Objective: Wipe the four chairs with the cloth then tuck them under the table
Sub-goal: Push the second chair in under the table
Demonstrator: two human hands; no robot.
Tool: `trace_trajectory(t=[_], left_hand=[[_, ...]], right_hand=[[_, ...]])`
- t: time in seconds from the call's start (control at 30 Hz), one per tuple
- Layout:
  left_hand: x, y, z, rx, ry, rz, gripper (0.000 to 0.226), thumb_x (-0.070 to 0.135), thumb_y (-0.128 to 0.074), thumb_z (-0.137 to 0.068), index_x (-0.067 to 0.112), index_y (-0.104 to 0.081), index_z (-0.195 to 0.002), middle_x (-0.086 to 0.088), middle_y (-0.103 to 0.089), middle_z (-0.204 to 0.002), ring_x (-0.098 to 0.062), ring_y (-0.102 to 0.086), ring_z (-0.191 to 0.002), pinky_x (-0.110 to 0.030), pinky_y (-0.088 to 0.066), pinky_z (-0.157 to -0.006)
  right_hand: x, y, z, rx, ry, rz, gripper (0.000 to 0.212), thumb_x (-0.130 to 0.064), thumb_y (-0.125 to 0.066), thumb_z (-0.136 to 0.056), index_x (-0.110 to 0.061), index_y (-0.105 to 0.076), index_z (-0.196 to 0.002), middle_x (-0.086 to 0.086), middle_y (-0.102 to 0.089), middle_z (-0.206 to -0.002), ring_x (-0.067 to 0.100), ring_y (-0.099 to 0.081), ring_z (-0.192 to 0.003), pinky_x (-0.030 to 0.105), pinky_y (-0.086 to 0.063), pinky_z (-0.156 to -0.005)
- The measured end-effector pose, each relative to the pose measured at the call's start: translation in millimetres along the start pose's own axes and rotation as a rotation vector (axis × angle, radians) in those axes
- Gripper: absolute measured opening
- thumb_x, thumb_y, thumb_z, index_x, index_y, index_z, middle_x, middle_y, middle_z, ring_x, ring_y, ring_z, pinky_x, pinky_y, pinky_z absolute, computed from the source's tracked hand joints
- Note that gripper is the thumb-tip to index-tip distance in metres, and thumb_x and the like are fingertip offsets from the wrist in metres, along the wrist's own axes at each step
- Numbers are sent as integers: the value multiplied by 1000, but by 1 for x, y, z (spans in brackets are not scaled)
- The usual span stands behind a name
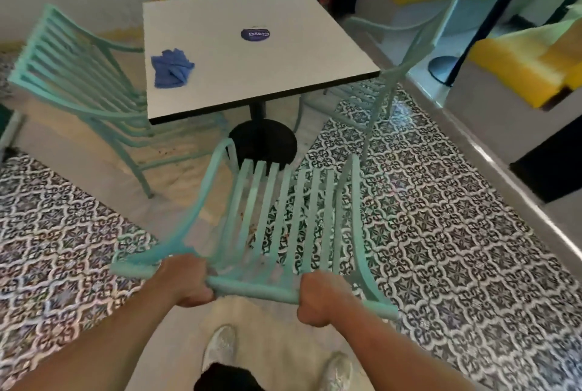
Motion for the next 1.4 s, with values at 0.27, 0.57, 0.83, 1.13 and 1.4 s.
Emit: trace_trajectory(t=[0.27,0.57,0.83,1.13,1.4], left_hand=[[60,-22,34,113,77,169,49,57,-58,-75,38,-63,-120,0,-68,-115,-23,-63,-109,-32,-48,-87],[69,-30,41,209,83,127,62,80,-48,-75,29,-68,-103,2,-69,-105,-22,-64,-101,-33,-48,-80],[90,-18,33,259,118,114,61,79,-47,-78,28,-70,-100,-1,-70,-98,-24,-67,-94,-32,-49,-75],[87,31,-15,288,151,161,57,80,-47,-77,29,-70,-88,8,-58,-72,-19,-63,-76,-31,-50,-70],[75,75,-63,303,200,150,59,82,-48,-76,26,-64,-82,7,-53,-66,-16,-57,-67,-27,-42,-59]], right_hand=[[64,-1,23,86,-53,101,31,-31,-54,-75,-22,-64,-104,-1,-65,-92,21,-65,-85,33,-55,-78],[85,3,37,199,-82,120,37,-35,-53,-77,-36,-67,-112,-9,-66,-85,12,-64,-81,31,-57,-79],[110,17,21,177,-68,146,42,-28,-50,-78,-41,-64,-115,-15,-63,-72,4,-62,-70,24,-57,-69],[137,69,-33,217,-11,258,27,-38,-55,-85,-37,-67,-109,-15,-57,-68,1,-57,-64,21,-53,-63],[154,121,-91,258,12,301,18,-39,-58,-84,-31,-66,-97,-10,-60,-71,5,-58,-66,27,-56,-69]])
Point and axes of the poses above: each hand's wrist, its own z-axis away from the middle knuckle, its own y-axis out of the back of the hand, x = y × z, the point moved 8 cm from there along -z, towards the middle knuckle
